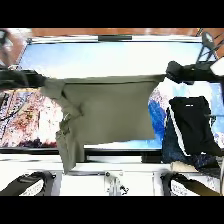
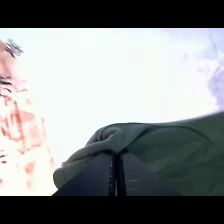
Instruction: Fold the shirts.
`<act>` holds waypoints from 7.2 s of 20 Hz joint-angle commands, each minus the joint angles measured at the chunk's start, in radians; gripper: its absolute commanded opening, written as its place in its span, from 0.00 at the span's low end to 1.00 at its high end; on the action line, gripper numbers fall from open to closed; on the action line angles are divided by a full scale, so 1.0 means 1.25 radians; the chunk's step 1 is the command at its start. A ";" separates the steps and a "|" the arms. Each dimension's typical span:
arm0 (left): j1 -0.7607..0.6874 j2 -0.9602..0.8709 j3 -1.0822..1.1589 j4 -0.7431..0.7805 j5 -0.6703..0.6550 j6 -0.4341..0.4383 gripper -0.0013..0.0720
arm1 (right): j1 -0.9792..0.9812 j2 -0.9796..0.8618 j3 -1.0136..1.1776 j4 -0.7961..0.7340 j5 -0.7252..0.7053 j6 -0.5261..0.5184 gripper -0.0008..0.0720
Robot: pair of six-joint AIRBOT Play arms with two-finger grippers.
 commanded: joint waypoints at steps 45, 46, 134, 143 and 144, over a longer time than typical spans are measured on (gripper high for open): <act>0.326 -0.152 -0.474 -0.316 -0.198 0.420 0.06 | -0.150 -0.047 -0.311 -0.058 0.398 -0.166 0.81; 0.326 -0.141 -0.464 -0.316 -0.209 0.420 0.06 | -0.158 -0.069 -0.311 -0.045 0.395 -0.166 0.81; 0.193 -0.343 -0.038 -0.399 0.464 0.246 0.06 | 0.126 -0.321 0.052 -0.044 -0.490 -0.125 0.11; 0.191 -0.404 -0.037 -0.399 0.341 0.238 0.06 | 0.076 -0.354 0.052 -0.044 -0.328 0.008 0.11; 0.190 -0.410 -0.037 -0.398 0.291 0.240 0.06 | 0.076 -0.360 0.052 -0.045 -0.286 0.006 0.11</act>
